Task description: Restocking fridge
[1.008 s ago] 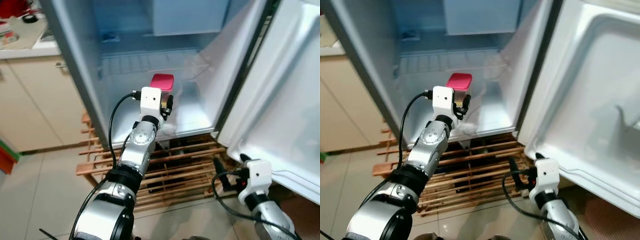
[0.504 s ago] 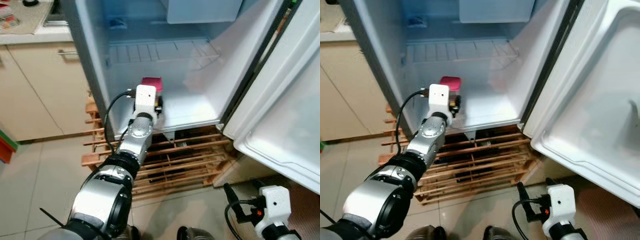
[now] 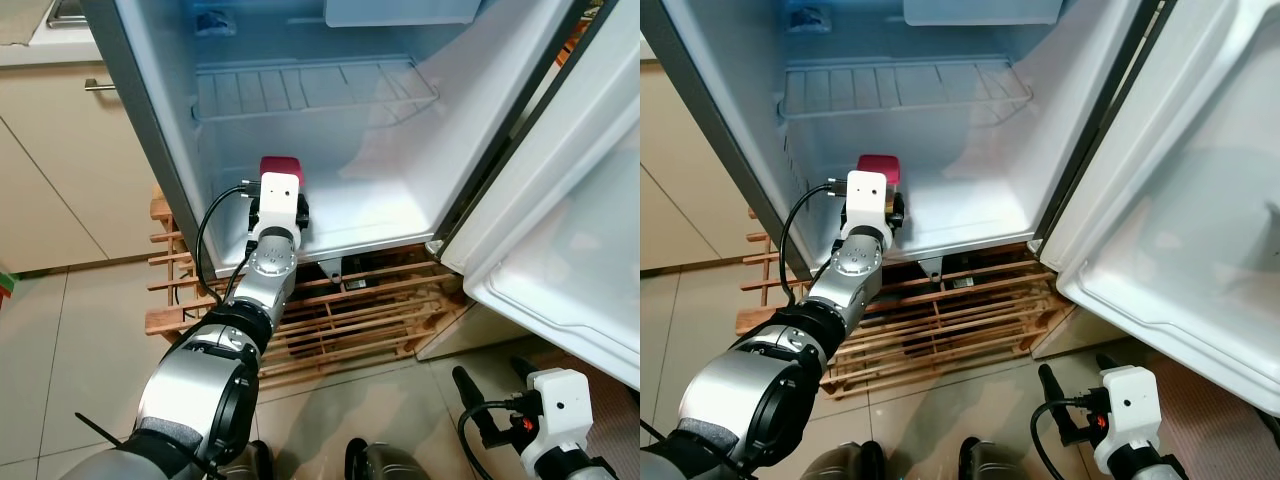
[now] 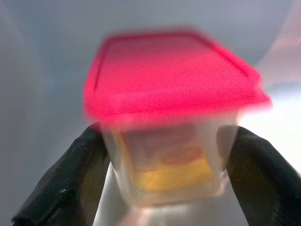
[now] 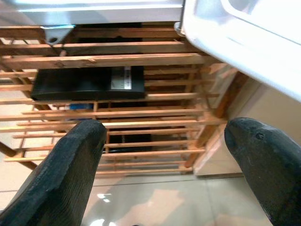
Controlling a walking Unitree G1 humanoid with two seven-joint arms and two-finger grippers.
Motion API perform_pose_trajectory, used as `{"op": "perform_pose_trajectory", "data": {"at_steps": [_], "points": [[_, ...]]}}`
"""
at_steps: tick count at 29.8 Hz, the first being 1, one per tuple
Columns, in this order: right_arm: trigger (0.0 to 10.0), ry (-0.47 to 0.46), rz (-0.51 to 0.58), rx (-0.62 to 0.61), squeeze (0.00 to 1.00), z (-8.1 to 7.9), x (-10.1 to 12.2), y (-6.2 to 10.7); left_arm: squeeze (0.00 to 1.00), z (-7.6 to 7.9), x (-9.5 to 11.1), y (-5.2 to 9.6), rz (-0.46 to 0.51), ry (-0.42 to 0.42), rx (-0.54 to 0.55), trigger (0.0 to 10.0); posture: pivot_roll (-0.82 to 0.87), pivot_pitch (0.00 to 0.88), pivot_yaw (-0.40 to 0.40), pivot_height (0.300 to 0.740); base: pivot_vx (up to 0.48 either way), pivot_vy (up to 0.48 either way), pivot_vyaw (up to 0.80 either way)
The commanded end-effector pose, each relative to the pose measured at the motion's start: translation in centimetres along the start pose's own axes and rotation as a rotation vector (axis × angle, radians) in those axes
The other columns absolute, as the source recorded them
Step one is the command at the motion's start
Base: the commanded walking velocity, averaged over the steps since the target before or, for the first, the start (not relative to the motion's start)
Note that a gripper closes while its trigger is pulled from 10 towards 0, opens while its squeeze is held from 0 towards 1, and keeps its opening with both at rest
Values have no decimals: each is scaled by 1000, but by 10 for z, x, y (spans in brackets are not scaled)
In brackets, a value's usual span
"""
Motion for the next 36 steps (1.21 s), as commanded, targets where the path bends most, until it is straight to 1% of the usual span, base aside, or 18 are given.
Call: {"op": "perform_pose_trajectory", "data": {"at_steps": [1, 5, 9, 13, 15, 16, 17, 19, 20, 21, 24, 28, 30, 31, 32, 33, 36], "points": [[10000, -26, -12, 23, 0, 2, -1, 1, 1000, -2, -15, 3, -65, 5, 15, 10000, -166, 180, -68, 740, 0, 0, 0], [10000, -11, -1, 29, 0, 4, 1, -2, 1000, -2, -21, 5, -94, 9, 21, 10000, -168, 173, -74, 740, 0, 0, 0], [10000, 2, 5, 33, 0, 8, 3, -5, 1000, 2, -29, 7, -131, 6, 11, 10000, -169, 169, -73, 740, 0, 0, 0], [10000, 1, 4, 34, 0, 9, 2, -7, 1000, 5, -29, 8, -135, 18, 4, 10000, -169, 167, -72, 740, 0, 0, 0], [10000, 8, 5, 42, 0, 8, 0, -9, 1000, 10, -28, 8, -137, 41, -7, 10000, -161, 164, -68, 740, 0, 0, 0], [10000, 8, 5, 42, 0, 8, 0, -9, 1000, 10, -28, 8, -137, 41, -7, 10000, -161, 164, -68, 740, 0, 0, 0], [10000, 8, 5, 44, 0, 8, -1, -11, 0, 14, -26, 8, -128, 43, -18, 10000, -154, 163, -68, 740, 0, 0, 0], [10000, 8, 6, 44, 0, 7, -2, -12, 0, 15, -26, 9, -127, 44, -19, 10000, -153, 163, -68, 740, 0, 0, 0], [10000, 8, 8, 47, 0, 7, -2, -13, 0, 18, -26, 9, -129, 68, -23, 10000, -152, 159, -67, 740, 0, 0, 0], [10000, 5, 12, 52, 0, 6, -1, -14, 0, 21, -25, 9, -125, 76, -29, 10000, -150, 159, -68, 740, 0, 0, 0], [10000, 0, 22, 71, 0, 4, 0, -13, 0, 26, -23, 10, -114, 81, -41, 10000, -149, 158, -70, 740, 0, 0, 0], [10000, -9, 33, 103, 0, 1, 1, -14, 0, 27, -20, 10, -104, 91, -44, 10000, -153, 159, -71, 740, 0, 0, 0], [10000, -6, 48, 139, 0, 0, 2, -15, 0, 29, -13, 9, -67, 77, -42, 10000, -156, 161, -78, 740, 0, 0, 0], [10000, -6, 48, 139, 0, 0, 2, -15, 0, 29, -13, 9, -67, 77, -42, 10000, -156, 161, -78, 740, 0, 0, 0], [10000, 4, 50, 164, 0, -2, 2, -14, 0, 30, -5, 8, -23, 56, -45, 10000, -157, 163, -82, 740, 0, 0, 0], [10000, 8, 52, 176, 0, -3, 3, -13, 0, 31, -2, 7, -5, 56, -44, 10000, -157, 165, -84, 740, 0, 0, 0], [10000, 12, 53, 192, 0, -3, 3, -12, 0, 32, 3, 7, 16, 51, -41, 10000, -156, 166, -88, 740, 0, 0, 0]]}}
Point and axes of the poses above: a point about 5 cm out from each wrist's last joint towards the gripper, its own y axis pointing back from the gripper into the wrist, its own x axis along the axis of the wrist's last joint, z = x × y, the point moved 3 cm from there along -y, pointing out of the wrist towards the gripper, and after that the axes turned 8 degrees about y, right-handed, at the moved point
